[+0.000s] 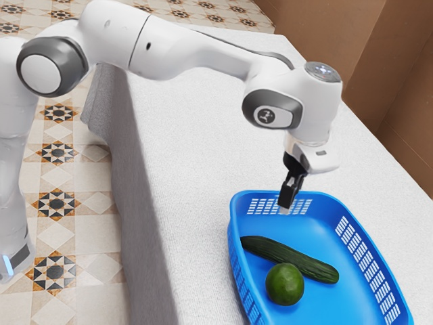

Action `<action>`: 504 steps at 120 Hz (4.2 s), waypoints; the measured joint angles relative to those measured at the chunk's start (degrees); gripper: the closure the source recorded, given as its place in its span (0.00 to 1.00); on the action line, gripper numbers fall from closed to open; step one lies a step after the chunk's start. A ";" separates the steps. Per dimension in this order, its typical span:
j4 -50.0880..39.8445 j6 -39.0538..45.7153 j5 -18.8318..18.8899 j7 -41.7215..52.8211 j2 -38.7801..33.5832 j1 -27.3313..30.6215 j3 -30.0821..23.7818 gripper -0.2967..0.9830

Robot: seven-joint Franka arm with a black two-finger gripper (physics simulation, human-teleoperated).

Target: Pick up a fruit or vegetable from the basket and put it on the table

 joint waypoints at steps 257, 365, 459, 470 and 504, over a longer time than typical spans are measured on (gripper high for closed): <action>6.08 4.29 -0.48 -13.41 17.46 -2.67 0.14 0.17; 6.95 5.50 2.81 -13.43 13.39 -3.84 -0.22 0.61; 11.08 4.70 4.42 -13.46 5.44 -3.57 -0.02 0.62; 11.11 1.67 4.46 -13.45 2.98 -3.01 2.42 0.62; 10.25 -10.30 3.24 -13.08 0.18 2.23 9.74 0.62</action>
